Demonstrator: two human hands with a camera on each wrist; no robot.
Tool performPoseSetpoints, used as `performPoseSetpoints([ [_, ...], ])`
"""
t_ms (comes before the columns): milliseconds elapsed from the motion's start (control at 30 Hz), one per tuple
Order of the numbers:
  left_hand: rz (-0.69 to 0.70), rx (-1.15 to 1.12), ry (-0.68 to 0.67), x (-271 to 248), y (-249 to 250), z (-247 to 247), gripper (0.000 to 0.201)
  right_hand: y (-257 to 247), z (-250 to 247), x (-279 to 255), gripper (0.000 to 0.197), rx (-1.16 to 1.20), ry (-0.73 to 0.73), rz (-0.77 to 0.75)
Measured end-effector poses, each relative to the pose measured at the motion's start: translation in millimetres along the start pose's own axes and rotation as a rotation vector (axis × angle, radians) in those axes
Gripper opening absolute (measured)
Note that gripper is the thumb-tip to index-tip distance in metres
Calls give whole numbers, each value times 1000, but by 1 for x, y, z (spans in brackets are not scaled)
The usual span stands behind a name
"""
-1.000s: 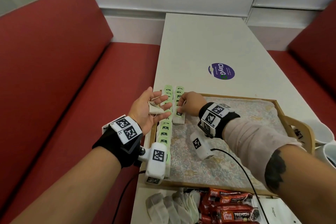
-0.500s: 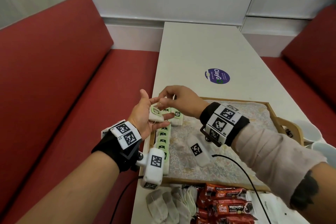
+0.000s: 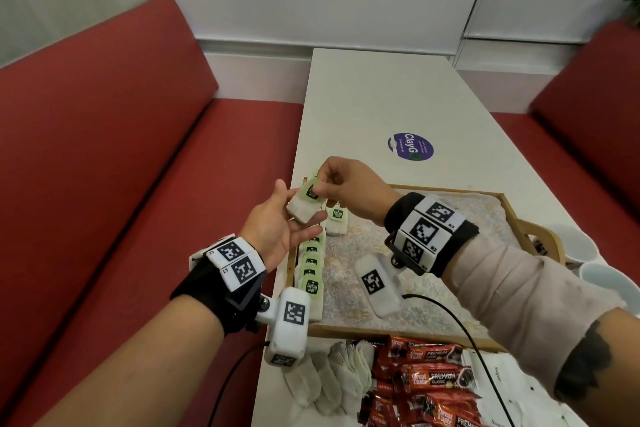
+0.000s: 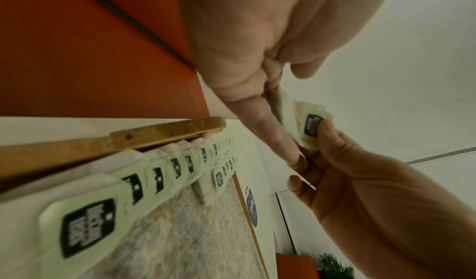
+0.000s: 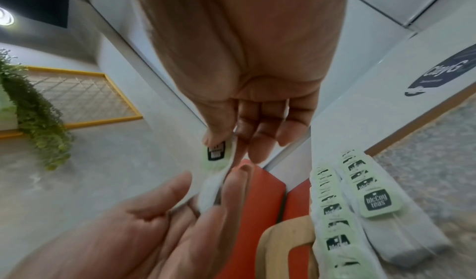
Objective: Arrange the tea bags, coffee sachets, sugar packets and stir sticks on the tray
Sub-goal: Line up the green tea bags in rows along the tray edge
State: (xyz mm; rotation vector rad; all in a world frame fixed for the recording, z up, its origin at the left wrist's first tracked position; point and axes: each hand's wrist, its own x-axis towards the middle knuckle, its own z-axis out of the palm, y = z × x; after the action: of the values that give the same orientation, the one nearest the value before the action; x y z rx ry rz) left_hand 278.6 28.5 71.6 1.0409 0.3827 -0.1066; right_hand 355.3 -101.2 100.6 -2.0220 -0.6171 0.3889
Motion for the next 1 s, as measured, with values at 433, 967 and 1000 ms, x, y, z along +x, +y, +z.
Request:
performPoseSetpoints([
  [433,26,31,3,-3,-5,-3,7,3,-1,-3,14,157,124,66],
  [967,160,113,109,9,4,-11,12,2,-5,-2,15,192,45,122],
  [1000,163,135,106,9,4,-12,12,1,-5,-2,17,169,40,126],
])
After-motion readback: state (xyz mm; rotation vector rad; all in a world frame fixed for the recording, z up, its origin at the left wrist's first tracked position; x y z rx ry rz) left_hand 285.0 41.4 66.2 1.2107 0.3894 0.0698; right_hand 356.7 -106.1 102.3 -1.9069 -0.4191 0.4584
